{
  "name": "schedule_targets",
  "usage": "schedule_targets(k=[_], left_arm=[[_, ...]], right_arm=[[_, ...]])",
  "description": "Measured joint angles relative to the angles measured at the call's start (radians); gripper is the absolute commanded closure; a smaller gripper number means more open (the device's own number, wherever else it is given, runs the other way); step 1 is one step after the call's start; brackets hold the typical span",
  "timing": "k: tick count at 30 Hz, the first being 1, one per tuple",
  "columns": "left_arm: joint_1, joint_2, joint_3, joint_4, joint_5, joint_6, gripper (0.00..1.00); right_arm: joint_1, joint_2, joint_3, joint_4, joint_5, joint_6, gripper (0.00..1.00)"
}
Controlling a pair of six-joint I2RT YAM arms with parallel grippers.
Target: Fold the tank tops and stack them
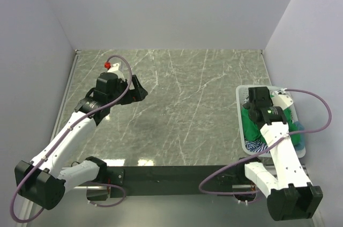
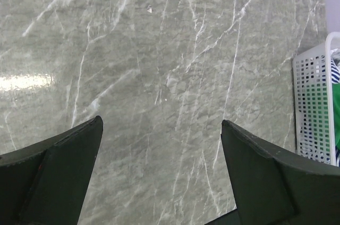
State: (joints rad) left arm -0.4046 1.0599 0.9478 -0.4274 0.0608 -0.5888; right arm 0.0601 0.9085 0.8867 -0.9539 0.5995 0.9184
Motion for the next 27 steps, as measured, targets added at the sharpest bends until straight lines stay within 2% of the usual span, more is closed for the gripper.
schedule_targets(k=[8,12,15,16,17,22,27], left_arm=[[0.000,0.000,-0.027,0.004,0.003,-0.003,0.01],[0.000,0.002,-0.028,0.003,0.002,-0.002,0.00],[0.000,0.005,-0.028,0.004,0.003,-0.002,0.00],[0.000,0.006,-0.028,0.004,0.003,-0.003,0.01],[0.000,0.006,-0.028,0.004,0.003,-0.003,0.01],[0.000,0.009,-0.028,0.003,0.003,-0.003,0.00],[0.000,0.008,-0.028,0.003,0.003,-0.003,0.01]], right_arm=[[-0.113,0.100,-0.037,0.102,-0.063,-0.028,0.09],[-0.139,0.204,-0.037,0.179,-0.098,-0.037,0.22],[-0.141,0.273,-0.037,0.202,-0.113,-0.037,0.64],[-0.141,0.287,-0.037,0.203,-0.116,-0.037,0.93],[-0.142,0.292,-0.036,0.200,-0.115,-0.035,1.00],[-0.142,0.242,0.020,0.121,-0.094,-0.011,1.00],[-0.142,0.122,0.219,0.039,-0.091,-0.039,1.00]])
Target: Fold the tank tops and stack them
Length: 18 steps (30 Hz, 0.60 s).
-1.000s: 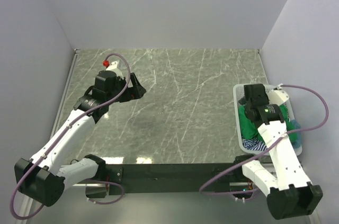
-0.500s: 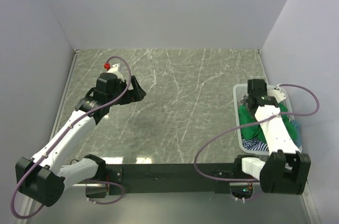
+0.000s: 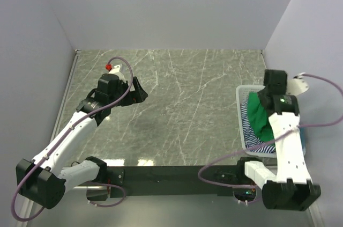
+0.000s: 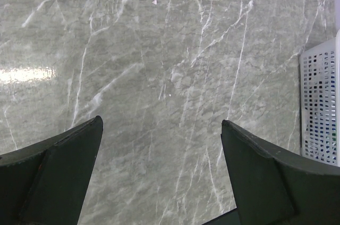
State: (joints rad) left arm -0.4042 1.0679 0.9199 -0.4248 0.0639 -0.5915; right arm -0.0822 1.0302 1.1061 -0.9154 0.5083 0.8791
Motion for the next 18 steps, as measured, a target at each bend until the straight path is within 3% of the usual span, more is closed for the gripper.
schedule_targets(k=[5,9,18], left_arm=[[0.000,-0.016,0.001,-0.002,0.000,0.000,0.00],[0.000,-0.026,0.027,-0.011,-0.010,0.000,0.00],[0.002,-0.038,0.087,-0.011,-0.056,-0.006,0.00]], right_arm=[[0.005,-0.088,0.218,-0.006,-0.056,-0.064,1.00],[0.047,-0.068,0.373,0.000,-0.129,-0.120,1.00],[0.449,0.249,0.885,0.057,-0.164,-0.265,1.00]])
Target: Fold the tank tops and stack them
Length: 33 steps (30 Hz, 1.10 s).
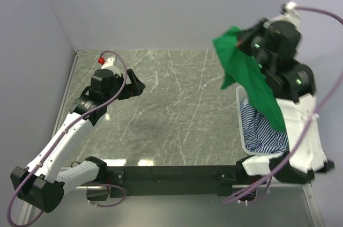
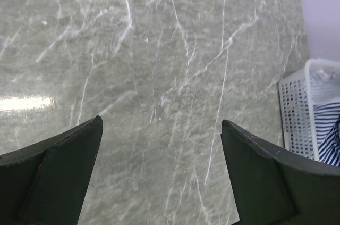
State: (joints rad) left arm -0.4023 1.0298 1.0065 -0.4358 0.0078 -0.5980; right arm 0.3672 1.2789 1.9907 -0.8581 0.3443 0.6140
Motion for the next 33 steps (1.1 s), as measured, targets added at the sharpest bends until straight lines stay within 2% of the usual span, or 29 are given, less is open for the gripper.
schedule_targets(k=[3,5,10,13,19,22,26,27,29,30,33], left_arm=[[0.009,-0.001,0.027,-0.003,-0.025,-0.015,0.00],[0.022,-0.004,0.046,-0.005,-0.043,-0.028,0.00],[0.058,-0.041,0.089,-0.031,-0.119,-0.066,0.01],[0.076,-0.079,0.108,-0.041,-0.189,-0.095,0.01],[0.096,-0.100,0.095,-0.029,-0.260,-0.148,0.04],[0.098,-0.053,0.017,0.021,-0.222,-0.187,0.10],[0.098,0.093,-0.120,0.103,-0.108,-0.258,0.17],[0.097,0.141,-0.153,0.120,-0.074,-0.272,0.21],[0.093,0.228,-0.199,0.138,-0.023,-0.299,0.23],[0.087,0.266,-0.216,0.151,-0.001,-0.311,0.23],[0.048,0.352,-0.240,0.193,0.040,-0.339,0.25]], right_arm=[[0.124,0.153,0.146,0.019,0.002,-0.037,1.00],[0.203,0.237,0.188,0.041,0.000,-0.058,1.00],[0.323,0.343,0.106,0.099,-0.058,-0.075,1.00],[0.345,0.337,-0.074,0.174,-0.107,-0.074,1.00],[0.334,0.221,-0.544,0.328,-0.185,-0.079,1.00],[0.301,0.114,-0.763,0.412,-0.249,-0.064,1.00],[0.277,-0.021,-1.065,0.561,-0.304,-0.013,1.00],[0.277,-0.039,-1.125,0.587,-0.315,0.002,0.94],[0.278,-0.069,-1.261,0.628,-0.334,0.040,0.88],[0.278,-0.076,-1.315,0.633,-0.339,0.058,0.81],[0.278,-0.089,-1.402,0.627,-0.335,0.102,0.69]])
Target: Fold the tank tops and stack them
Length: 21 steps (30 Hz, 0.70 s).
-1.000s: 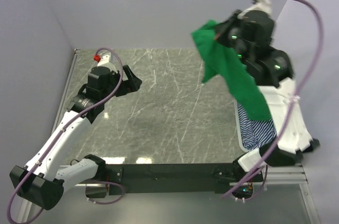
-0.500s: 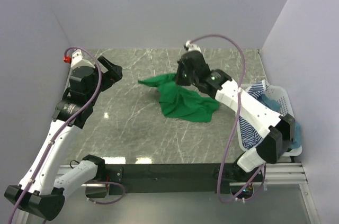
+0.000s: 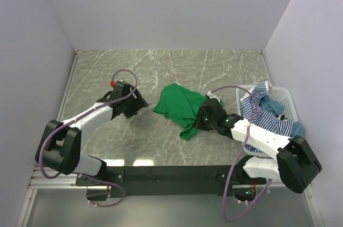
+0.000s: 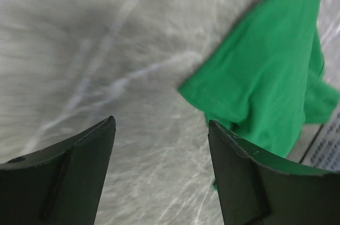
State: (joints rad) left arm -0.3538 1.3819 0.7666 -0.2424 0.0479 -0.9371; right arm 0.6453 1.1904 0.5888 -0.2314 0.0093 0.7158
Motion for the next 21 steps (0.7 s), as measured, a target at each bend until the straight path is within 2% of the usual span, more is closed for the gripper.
schedule_targets(k=[3,8,13,21], left_arm=[[-0.048,0.060,-0.002,0.062,0.024,-0.019,0.29],[-0.087,0.169,0.004,0.156,0.060,-0.035,0.32],[-0.103,0.240,0.037,0.200,0.064,-0.055,0.33],[-0.119,0.314,0.065,0.288,0.059,-0.079,0.45]], right_arm=[[0.000,-0.026,-0.005,-0.001,0.027,0.027,0.59],[0.000,-0.068,0.019,-0.029,0.087,0.045,0.48],[0.000,-0.130,0.031,-0.084,0.139,0.054,0.46],[0.083,-0.178,0.034,-0.150,0.173,0.094,0.45]])
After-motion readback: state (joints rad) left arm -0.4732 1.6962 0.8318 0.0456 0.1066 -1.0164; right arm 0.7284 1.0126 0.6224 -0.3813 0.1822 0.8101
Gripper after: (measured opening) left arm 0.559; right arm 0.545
